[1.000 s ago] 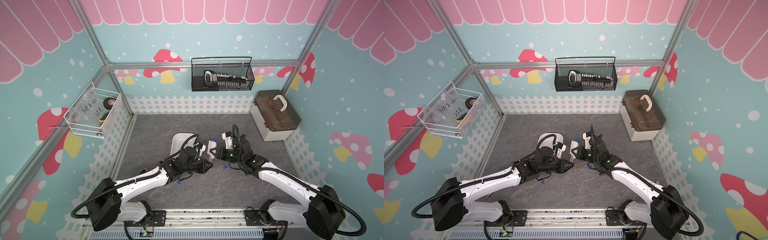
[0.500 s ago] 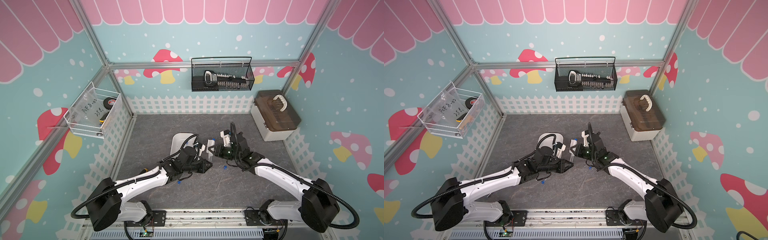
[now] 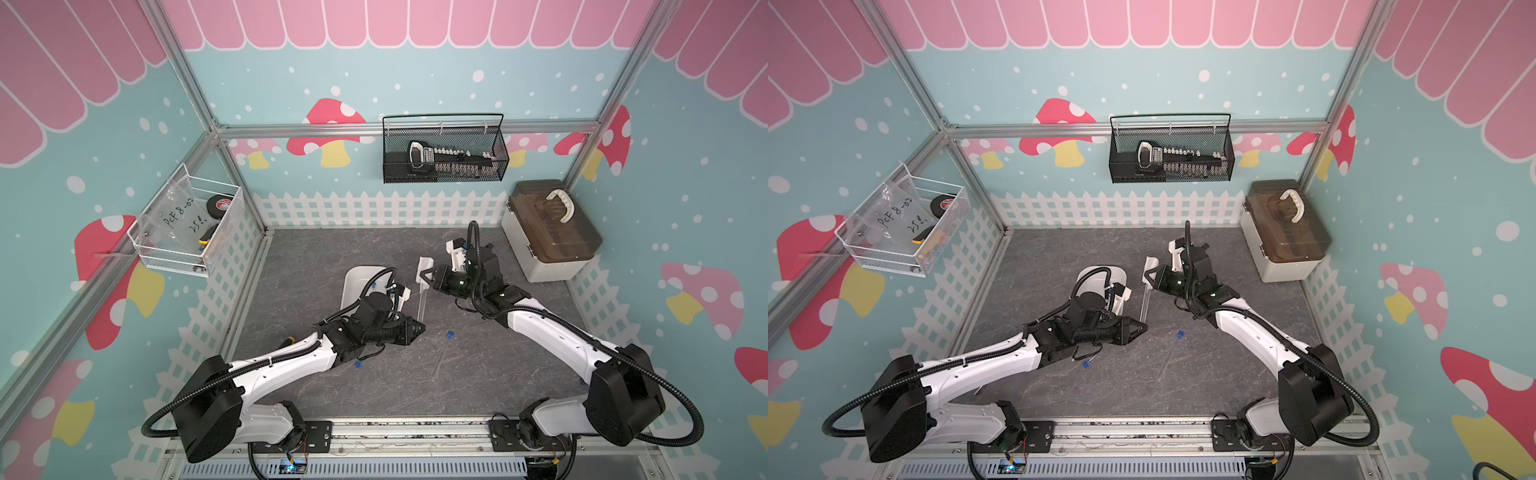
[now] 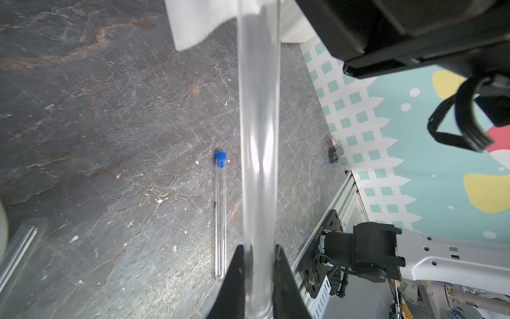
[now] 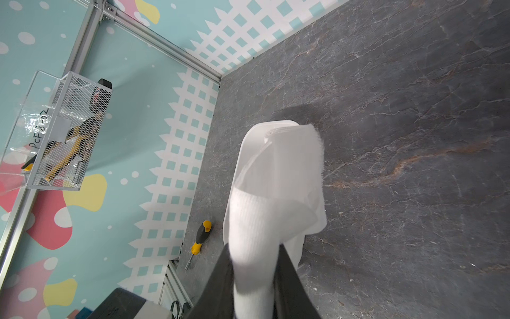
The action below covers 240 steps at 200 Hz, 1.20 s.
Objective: Wipe the exteriors of test tubes
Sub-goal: Wipe the dirt from the test tube.
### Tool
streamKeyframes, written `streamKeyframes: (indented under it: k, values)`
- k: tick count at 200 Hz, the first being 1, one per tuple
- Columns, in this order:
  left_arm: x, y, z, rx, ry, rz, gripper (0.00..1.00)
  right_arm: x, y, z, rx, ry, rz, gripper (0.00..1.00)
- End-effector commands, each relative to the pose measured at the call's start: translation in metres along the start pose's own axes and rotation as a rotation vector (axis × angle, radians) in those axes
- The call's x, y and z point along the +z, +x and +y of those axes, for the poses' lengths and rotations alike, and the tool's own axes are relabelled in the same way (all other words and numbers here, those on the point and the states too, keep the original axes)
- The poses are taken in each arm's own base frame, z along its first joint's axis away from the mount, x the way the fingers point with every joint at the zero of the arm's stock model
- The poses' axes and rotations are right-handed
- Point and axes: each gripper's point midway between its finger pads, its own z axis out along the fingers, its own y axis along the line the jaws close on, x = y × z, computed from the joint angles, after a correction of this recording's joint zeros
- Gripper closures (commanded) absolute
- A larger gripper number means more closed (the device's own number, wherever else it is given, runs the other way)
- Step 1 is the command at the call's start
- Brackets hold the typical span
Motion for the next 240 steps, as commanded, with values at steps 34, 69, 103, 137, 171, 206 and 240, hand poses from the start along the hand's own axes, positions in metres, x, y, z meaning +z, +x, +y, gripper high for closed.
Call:
streamKeyframes:
  k: [34,69,103,137,171,206,240]
  values:
    - [-0.005,-0.003,-0.003,0.001,0.012,-0.016,0.89,-0.007,-0.003,0.015,-0.011,-0.057,0.002,0.78]
    - [-0.005,-0.005,-0.002,0.002,0.006,-0.024,0.89,-0.007,0.041,0.013,0.000,-0.052,0.084,0.76]
    - [-0.004,-0.005,-0.001,0.001,0.002,-0.022,0.89,-0.013,0.085,0.006,0.024,-0.023,0.134,0.76]
    - [-0.003,-0.004,0.001,-0.003,0.000,-0.016,0.89,-0.017,0.092,-0.004,0.036,0.001,0.111,0.76]
    - [-0.004,-0.001,0.002,-0.008,0.001,-0.010,0.89,-0.010,0.057,-0.001,0.013,0.003,0.060,0.77]
    - [-0.006,0.000,0.002,-0.010,0.004,-0.010,0.89,-0.002,0.010,0.006,-0.021,-0.009,-0.003,0.77]
    - [-0.009,-0.001,0.002,-0.008,0.000,-0.021,0.89,0.004,0.004,0.015,-0.027,-0.041,0.015,0.77]
